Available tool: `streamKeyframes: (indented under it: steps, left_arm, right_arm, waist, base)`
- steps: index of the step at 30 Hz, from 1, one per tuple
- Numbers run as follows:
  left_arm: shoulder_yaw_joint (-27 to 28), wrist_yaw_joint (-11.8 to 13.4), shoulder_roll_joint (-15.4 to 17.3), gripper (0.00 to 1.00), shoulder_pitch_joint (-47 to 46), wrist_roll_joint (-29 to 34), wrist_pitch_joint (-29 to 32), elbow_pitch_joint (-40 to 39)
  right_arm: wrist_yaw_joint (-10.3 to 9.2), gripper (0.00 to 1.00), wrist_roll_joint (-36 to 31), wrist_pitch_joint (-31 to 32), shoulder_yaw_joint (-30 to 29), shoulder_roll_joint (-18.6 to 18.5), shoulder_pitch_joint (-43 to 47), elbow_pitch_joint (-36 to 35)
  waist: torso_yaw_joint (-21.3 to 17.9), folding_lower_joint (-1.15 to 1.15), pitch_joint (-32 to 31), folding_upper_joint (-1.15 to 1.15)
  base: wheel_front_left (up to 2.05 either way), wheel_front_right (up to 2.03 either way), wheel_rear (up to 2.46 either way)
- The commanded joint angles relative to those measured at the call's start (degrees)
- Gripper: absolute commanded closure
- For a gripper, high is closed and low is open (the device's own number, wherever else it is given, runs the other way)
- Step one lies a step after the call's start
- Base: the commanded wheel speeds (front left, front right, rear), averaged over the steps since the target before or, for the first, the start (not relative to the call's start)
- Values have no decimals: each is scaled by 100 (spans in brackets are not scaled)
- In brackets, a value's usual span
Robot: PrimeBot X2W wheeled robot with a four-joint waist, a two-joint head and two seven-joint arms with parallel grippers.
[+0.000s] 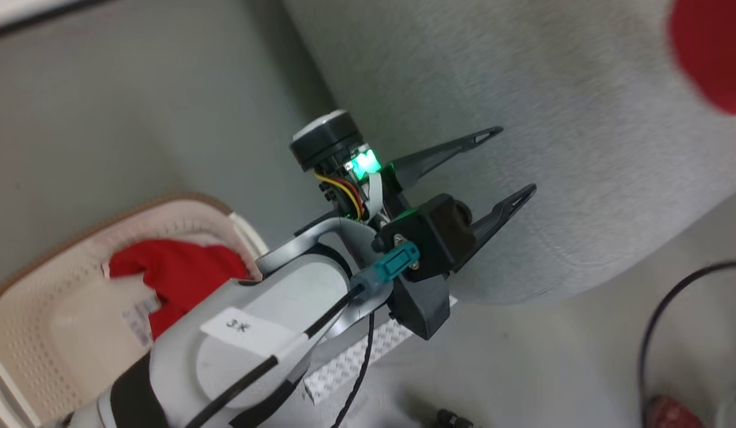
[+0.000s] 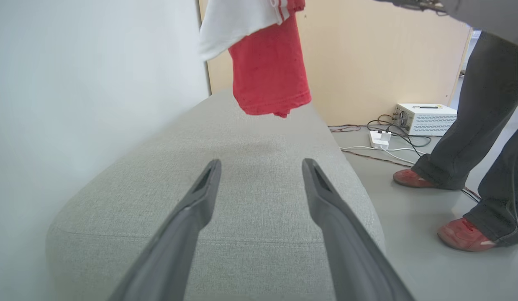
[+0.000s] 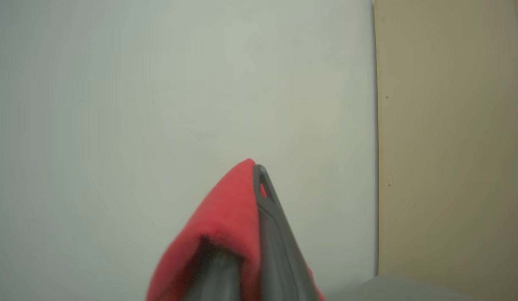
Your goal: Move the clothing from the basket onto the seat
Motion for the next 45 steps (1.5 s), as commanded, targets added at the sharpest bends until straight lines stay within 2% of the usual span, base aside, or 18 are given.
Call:
streamKeyframes:
  steps: [1, 6, 10, 16, 23, 24, 30, 31, 32, 33, 45]
  left_arm:
    - [-22, -37, 69, 0, -115, 33, 48, -67]
    - [-86, -58, 130, 0, -328, 86, 239, -275]
    - [-144, -81, 165, 0, -459, 81, 334, -403]
    - [-176, -55, 166, 0, -598, 128, 356, -505]
    - [-137, 23, 230, 0, -670, 201, 386, -541]
    - [-135, 51, 254, 0, -661, 205, 395, -554]
    - [-175, 72, 321, 0, -571, 168, 424, -576]
    - [-180, 89, 328, 0, -545, 156, 417, -582]
    - [-184, 108, 341, 0, -513, 150, 420, -588]
    - [-190, 110, 354, 0, -500, 157, 427, -595]
    - [-148, 261, 468, 0, -363, 112, 308, -616]
  right_arm:
    - [2, 100, 32, -8, -54, -155, -320, 98]
    - [2, 100, 69, -8, -201, -787, -1125, 659]
    - [2, 100, -170, -8, -157, -1195, -1571, 1094]
    - [2, 100, -587, -9, -149, -1448, -1940, 1884]
    - [2, 100, -1057, -8, -680, -1221, -1811, 2539]
    - [2, 100, -1193, -8, -828, -1119, -1718, 2838]
    - [2, 100, -1606, -8, -1012, -737, -1535, 3544]
    - [2, 94, -1647, -8, -1070, -661, -1528, 3596]
    - [2, 59, -1698, -8, -1130, -587, -1516, 3639]
    - [2, 0, -1781, -8, -1159, -522, -1517, 3622]
    - [2, 0, -2419, -8, -1382, 22, -851, 2909]
  waist:
    - [384, -1, 778, -1]
    - [511, -1, 1191, -1]
    - [617, -1, 1487, -1]
    - [760, -1, 1729, -1]
    - [825, -1, 1851, -1]
    - [832, -1, 1872, -1]
    - [820, -1, 1847, -1]
    - [821, -1, 1831, -1]
    - [821, -1, 1810, -1]
    - [820, -1, 1792, -1]
    - [792, -1, 1502, -1]
  base:
    - [0, 0, 0]
    - [0, 0, 0]
    - [0, 0, 0]
    - [0, 0, 0]
    - [0, 0, 0]
    - [0, 0, 0]
    - [0, 0, 0]
    - [0, 0, 0]
    - [0, 0, 0]
    - [0, 0, 0]
    - [0, 0, 0]
